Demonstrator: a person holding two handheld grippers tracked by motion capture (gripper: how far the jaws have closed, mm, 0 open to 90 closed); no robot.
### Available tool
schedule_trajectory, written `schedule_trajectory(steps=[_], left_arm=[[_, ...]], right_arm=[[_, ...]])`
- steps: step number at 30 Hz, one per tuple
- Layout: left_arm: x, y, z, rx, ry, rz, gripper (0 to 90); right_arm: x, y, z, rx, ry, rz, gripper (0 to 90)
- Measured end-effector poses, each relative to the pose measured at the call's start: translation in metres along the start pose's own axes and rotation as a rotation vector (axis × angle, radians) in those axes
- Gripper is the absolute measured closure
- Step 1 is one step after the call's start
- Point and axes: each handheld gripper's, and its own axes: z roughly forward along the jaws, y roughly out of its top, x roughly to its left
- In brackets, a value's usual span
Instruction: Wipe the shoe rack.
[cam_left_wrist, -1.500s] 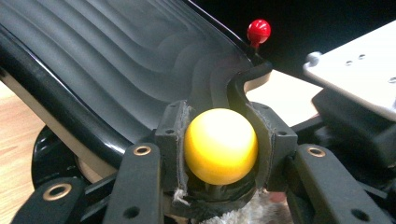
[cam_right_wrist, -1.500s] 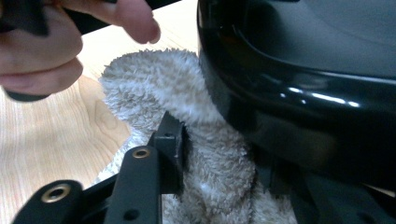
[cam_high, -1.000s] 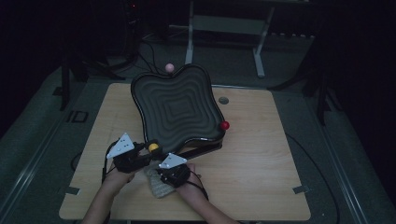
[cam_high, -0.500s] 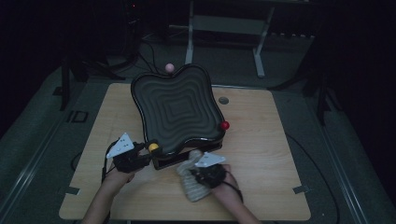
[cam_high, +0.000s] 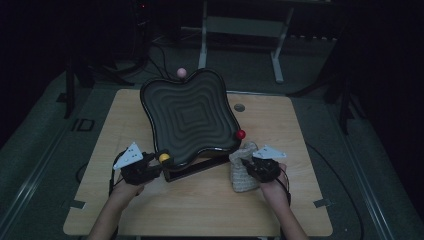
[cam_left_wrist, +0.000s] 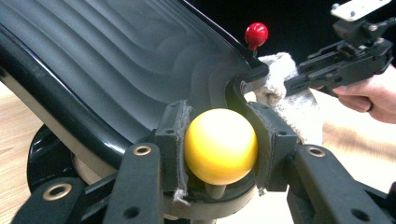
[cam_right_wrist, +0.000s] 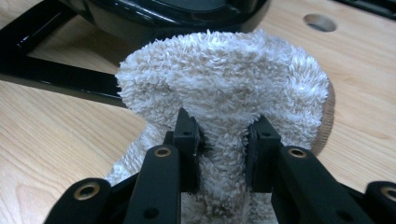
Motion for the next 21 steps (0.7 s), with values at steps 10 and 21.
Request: schedule_trajectory(steps=[10,21], left_arm=[[0.001,-0.001,0.000,-0.006,-0.005,-0.006,60.0],[0.001,0.001,0.000,0.006,-0.013,-0.007,60.0]], right_arm=[[-0.001,-0.007,0.034,0.046,-0.027,0.046,69.7],[-0.004,0.005,0.041,-0.050,-0.014,0.016,54.3]])
